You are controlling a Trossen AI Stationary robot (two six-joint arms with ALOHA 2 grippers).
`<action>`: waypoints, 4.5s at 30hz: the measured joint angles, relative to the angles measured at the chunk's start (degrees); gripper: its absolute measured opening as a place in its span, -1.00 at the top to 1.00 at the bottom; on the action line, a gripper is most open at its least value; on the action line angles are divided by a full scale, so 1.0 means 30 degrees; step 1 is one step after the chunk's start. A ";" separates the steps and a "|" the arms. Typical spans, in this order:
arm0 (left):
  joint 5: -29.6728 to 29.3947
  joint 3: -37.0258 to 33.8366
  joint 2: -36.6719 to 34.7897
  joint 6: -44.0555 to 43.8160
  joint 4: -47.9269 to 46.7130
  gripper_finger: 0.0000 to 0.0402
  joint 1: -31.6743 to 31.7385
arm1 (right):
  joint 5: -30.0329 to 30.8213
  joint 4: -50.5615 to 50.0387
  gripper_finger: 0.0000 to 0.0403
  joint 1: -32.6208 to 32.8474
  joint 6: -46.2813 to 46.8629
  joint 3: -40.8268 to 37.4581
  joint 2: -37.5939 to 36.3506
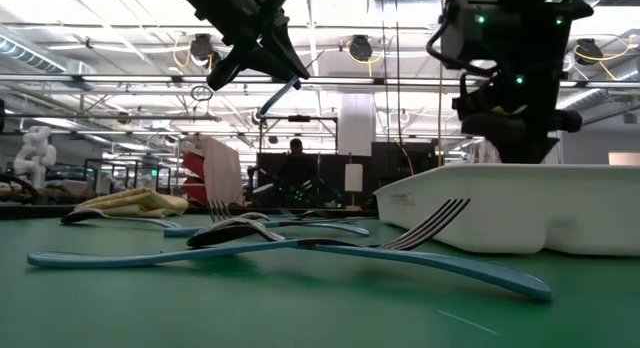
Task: Sort silverware
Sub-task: Put the left blue knife into the tray, then put the blue knife into the tray
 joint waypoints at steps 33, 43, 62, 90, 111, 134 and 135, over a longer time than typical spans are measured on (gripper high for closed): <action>-0.1401 0.0982 0.4646 -0.7050 0.9790 0.86 -0.1559 | 0.7683 -1.0346 1.00 0.2631 0.2324 0.9826 -0.7173; 0.0241 0.8441 1.0393 -0.6548 0.8350 0.86 -0.1763 | 0.7680 -1.1506 1.00 0.2631 0.2266 0.9945 -0.7427; 0.0445 1.7159 1.7577 -0.7577 0.4973 0.86 -0.2118 | 0.7701 -1.1558 1.00 0.2627 0.2157 0.9945 -0.8318; 0.0037 1.7427 1.9487 -0.9177 0.4211 0.86 -0.2906 | 0.8134 -1.1558 1.00 0.2631 0.1467 0.9930 -0.8333; 0.2010 1.7405 2.0232 -1.0622 0.3894 0.83 -0.2805 | 0.8134 -1.1504 1.00 0.2631 0.0867 0.9930 -0.8333; 0.6970 1.7391 1.8267 -0.6141 1.1863 0.40 -0.2441 | 0.8001 -1.0459 0.89 0.2728 -0.1358 0.9936 -0.8818; 0.7239 1.7398 1.7645 -0.5186 1.1410 0.40 -0.2325 | 0.8017 -1.0478 0.89 0.2796 -0.1404 0.9950 -0.9002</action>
